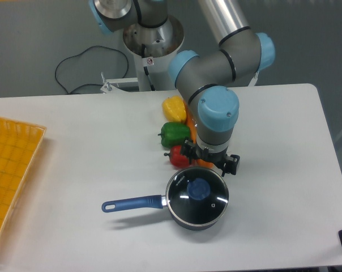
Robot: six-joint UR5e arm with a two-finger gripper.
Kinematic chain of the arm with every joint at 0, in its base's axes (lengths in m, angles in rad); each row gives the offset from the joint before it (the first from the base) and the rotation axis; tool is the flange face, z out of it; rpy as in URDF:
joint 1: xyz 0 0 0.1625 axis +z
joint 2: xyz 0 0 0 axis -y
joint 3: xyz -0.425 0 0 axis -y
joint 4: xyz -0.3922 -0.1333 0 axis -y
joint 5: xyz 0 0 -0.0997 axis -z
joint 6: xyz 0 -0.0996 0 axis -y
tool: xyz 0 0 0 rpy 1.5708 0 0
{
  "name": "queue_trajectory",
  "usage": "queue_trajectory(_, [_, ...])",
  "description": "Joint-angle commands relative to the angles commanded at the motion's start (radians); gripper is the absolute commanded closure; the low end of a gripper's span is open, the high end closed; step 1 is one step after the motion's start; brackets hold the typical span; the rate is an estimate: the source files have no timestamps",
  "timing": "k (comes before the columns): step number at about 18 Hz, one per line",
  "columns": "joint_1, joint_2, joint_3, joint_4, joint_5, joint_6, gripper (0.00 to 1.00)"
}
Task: Open the lid
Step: 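Move the gripper over the saucepan's blue lid knob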
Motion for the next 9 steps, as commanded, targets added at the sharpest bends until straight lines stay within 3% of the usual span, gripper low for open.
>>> queue_trajectory(6, [0.0, -0.018, 0.021, 0.008, -0.015, -0.063, 0.0])
queue_trajectory(9, [-0.002, -0.025, 0.026, 0.04, -0.034, -0.086, 0.0])
